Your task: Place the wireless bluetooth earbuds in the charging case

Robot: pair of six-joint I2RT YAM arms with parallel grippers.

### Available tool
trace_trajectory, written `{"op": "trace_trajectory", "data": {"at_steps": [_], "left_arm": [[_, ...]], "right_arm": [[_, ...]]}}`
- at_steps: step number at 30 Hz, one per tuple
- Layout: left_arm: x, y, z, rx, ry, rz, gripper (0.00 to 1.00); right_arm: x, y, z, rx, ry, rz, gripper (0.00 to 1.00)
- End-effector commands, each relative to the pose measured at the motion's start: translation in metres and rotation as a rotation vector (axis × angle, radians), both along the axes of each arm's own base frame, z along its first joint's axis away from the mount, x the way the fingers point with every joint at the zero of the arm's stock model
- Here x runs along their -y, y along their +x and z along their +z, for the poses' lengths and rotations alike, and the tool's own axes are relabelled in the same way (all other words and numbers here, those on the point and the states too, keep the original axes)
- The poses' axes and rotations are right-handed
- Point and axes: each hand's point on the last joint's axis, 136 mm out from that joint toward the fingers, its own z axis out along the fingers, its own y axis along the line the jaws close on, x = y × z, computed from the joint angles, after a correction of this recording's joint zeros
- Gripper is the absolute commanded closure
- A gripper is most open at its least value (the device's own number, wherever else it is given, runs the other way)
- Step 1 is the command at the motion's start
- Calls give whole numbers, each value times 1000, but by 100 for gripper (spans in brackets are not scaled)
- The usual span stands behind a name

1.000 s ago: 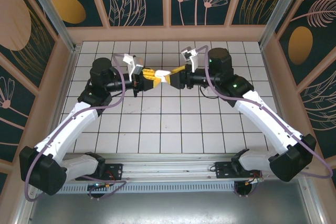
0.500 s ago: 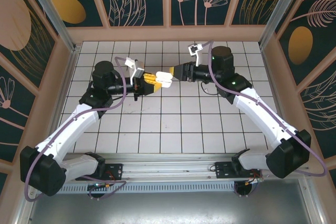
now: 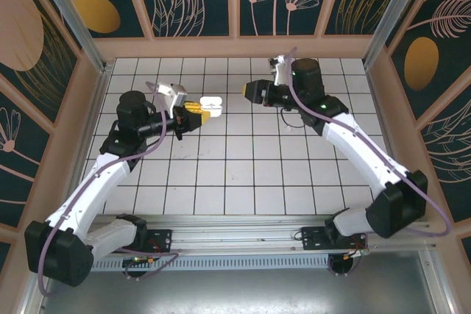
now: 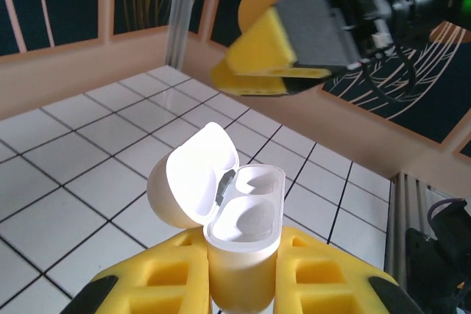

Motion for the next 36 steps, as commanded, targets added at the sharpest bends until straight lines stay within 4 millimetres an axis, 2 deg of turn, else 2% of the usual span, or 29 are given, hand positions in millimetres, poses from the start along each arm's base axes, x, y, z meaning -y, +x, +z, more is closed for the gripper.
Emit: {"op": "trace_trajectory", "data": {"at_steps": [1, 7, 12, 16, 20, 23, 28, 36], "left_arm": [[-12, -3, -8, 14, 63, 63, 100], [-28, -13, -7, 56, 105, 140, 100], [-41, -22, -1, 88, 134, 203, 100], [-47, -31, 6, 102, 137, 217, 100], [-48, -43, 17, 119, 107, 211, 100], [-49, -50, 22, 123, 86, 206, 100], [-48, -57, 21, 104, 63, 192, 100], [-44, -63, 14, 72, 9, 164, 100]], "right_arm": [[0, 23, -47, -177, -77, -88, 53], [-42, 50, -101, -292, -151, -37, 57], [-96, 60, -140, -345, -239, 42, 58], [-124, 73, -172, -373, -316, 14, 58], [-154, 76, -205, -391, -365, 0, 58], [-175, 76, -223, -397, -382, 5, 58], [-190, 79, -243, -366, -427, -28, 58], [-190, 84, -256, -336, -450, -78, 58]]}}
